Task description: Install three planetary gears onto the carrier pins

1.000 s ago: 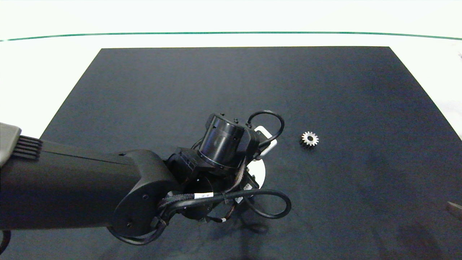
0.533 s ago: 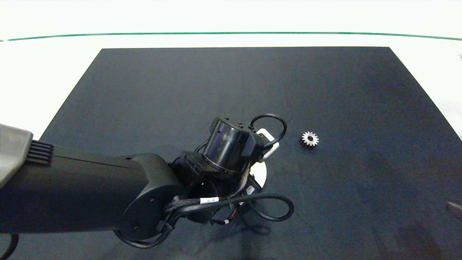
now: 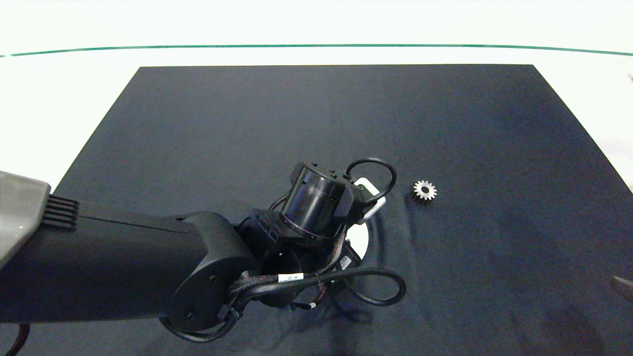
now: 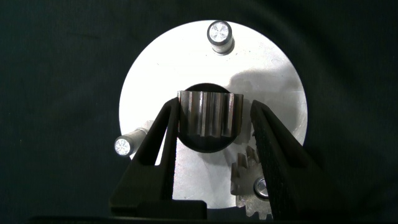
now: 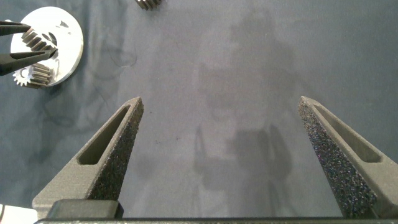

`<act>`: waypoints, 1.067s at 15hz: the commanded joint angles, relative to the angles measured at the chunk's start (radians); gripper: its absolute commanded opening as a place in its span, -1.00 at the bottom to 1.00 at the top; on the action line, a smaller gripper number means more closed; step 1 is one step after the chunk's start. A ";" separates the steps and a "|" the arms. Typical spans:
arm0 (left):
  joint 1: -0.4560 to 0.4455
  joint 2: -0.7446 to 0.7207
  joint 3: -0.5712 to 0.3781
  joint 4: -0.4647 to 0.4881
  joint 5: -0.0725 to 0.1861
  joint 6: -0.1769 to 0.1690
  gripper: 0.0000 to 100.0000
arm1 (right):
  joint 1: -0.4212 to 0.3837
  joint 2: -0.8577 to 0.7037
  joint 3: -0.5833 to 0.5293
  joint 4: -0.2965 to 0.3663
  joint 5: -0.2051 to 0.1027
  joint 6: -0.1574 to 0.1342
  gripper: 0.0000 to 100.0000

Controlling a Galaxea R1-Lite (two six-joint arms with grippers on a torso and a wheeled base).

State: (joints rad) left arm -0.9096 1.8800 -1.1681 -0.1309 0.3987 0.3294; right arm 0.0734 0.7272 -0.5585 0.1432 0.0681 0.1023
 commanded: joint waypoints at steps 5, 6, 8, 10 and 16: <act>0.001 -0.016 -0.021 0.007 0.002 0.004 -0.44 | 0.000 0.001 0.000 0.001 0.002 0.002 1.00; 0.001 -0.019 -0.021 0.007 0.002 0.004 -0.44 | 0.000 0.001 0.000 0.001 0.002 0.002 1.00; 0.001 -0.025 -0.019 0.007 0.002 0.002 -0.44 | 0.000 0.000 0.000 0.001 0.002 0.002 1.00; 0.001 -0.028 -0.012 0.007 0.002 0.004 -0.44 | 0.000 0.000 0.000 0.001 0.002 0.002 1.00; -0.015 -0.013 0.010 0.000 0.002 0.000 -0.44 | -0.001 -0.002 0.000 0.001 0.002 0.002 1.00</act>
State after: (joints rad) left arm -0.9230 1.8617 -1.1574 -0.1328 0.3991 0.3285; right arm 0.0717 0.7264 -0.5585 0.1432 0.0696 0.1034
